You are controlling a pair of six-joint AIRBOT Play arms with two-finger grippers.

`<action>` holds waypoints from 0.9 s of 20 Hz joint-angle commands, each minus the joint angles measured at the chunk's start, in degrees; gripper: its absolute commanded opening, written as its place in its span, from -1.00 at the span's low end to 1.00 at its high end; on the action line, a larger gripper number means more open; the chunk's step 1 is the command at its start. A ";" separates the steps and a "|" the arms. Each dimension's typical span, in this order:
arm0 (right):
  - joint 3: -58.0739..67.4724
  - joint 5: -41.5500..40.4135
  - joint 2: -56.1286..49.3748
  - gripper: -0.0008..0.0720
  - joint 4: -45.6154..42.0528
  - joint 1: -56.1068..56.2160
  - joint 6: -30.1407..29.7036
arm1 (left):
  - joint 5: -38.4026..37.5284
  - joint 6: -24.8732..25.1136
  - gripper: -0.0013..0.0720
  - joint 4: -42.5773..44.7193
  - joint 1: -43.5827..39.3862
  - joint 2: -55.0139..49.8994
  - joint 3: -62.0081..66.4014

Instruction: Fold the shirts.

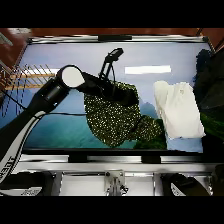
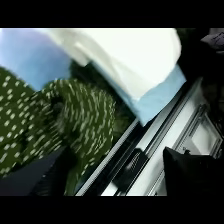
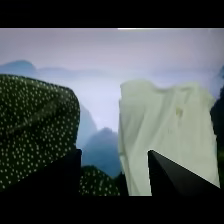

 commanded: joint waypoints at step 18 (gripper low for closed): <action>-43.76 18.08 -4.98 0.52 14.49 0.00 -5.51 | 8.92 -19.43 0.98 5.70 -3.69 14.38 -45.88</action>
